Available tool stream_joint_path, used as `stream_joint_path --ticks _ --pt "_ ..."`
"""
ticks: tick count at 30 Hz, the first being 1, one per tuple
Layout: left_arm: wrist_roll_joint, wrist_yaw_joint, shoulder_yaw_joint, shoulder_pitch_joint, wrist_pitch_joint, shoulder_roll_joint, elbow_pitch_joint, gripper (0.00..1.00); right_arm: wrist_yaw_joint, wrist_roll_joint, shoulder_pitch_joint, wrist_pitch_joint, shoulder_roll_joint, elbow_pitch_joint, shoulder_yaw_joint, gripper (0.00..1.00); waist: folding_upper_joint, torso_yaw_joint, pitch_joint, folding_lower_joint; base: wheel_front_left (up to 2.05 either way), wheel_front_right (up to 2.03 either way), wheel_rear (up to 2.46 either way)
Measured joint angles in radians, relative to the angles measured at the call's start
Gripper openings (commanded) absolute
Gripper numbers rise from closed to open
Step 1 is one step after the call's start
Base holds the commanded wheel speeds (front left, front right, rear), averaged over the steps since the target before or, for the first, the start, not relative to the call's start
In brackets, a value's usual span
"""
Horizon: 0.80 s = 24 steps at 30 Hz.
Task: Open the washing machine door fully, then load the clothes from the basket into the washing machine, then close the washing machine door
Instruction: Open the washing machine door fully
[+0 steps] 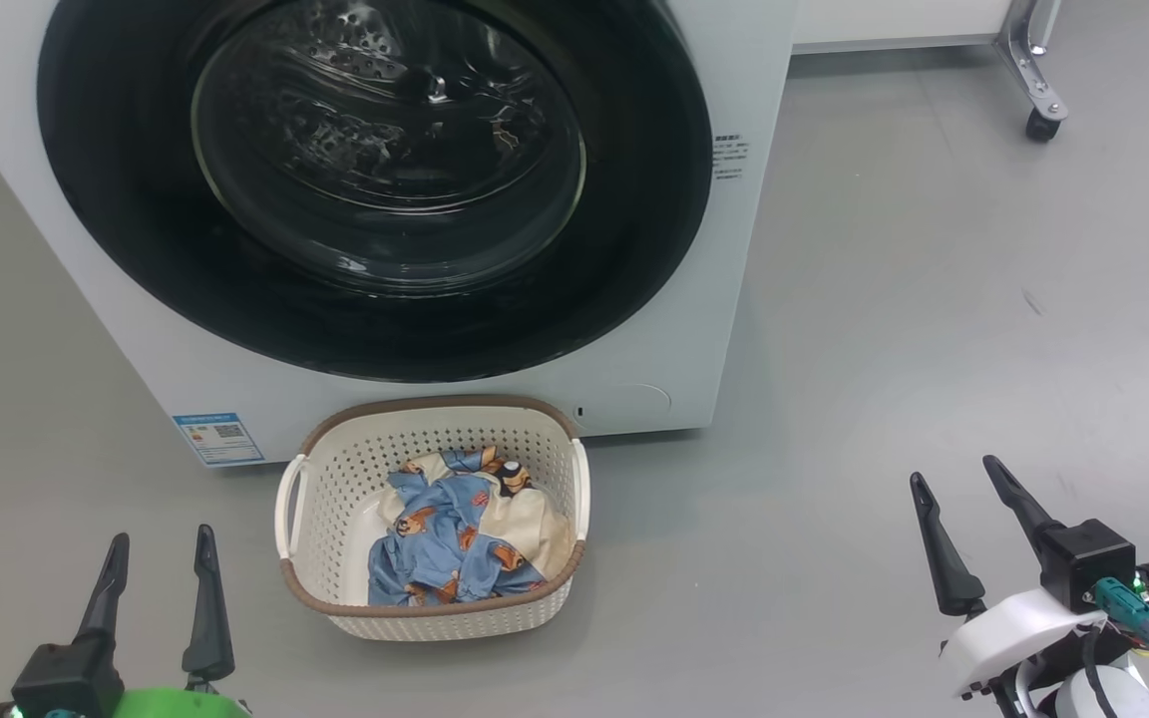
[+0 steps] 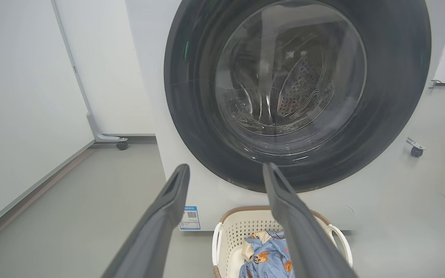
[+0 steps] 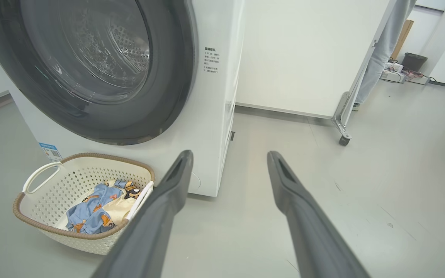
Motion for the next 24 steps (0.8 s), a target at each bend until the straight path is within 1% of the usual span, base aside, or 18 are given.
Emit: stream_joint_path --ticks 12,16,24 --pt "0.0 -0.01 0.005 0.0 0.0 -0.001 0.002 1.0 0.001 -0.001 0.0 0.0 0.004 0.0 -0.003 1.0 0.0 0.002 0.011 -0.0001 0.41 0.41 -0.83" --pt "0.0 -0.012 0.006 0.0 0.0 -0.002 0.004 1.0 0.009 -0.002 0.0 0.0 0.005 0.0 -0.005 1.0 0.0 0.002 0.013 -0.0001 0.24 0.24 -0.48" --pt "0.0 -0.018 0.009 0.0 0.0 -0.002 0.004 1.0 0.009 -0.011 0.0 0.0 0.006 0.0 -0.007 1.0 0.0 0.003 0.013 -0.0001 0.1 0.1 -0.19"
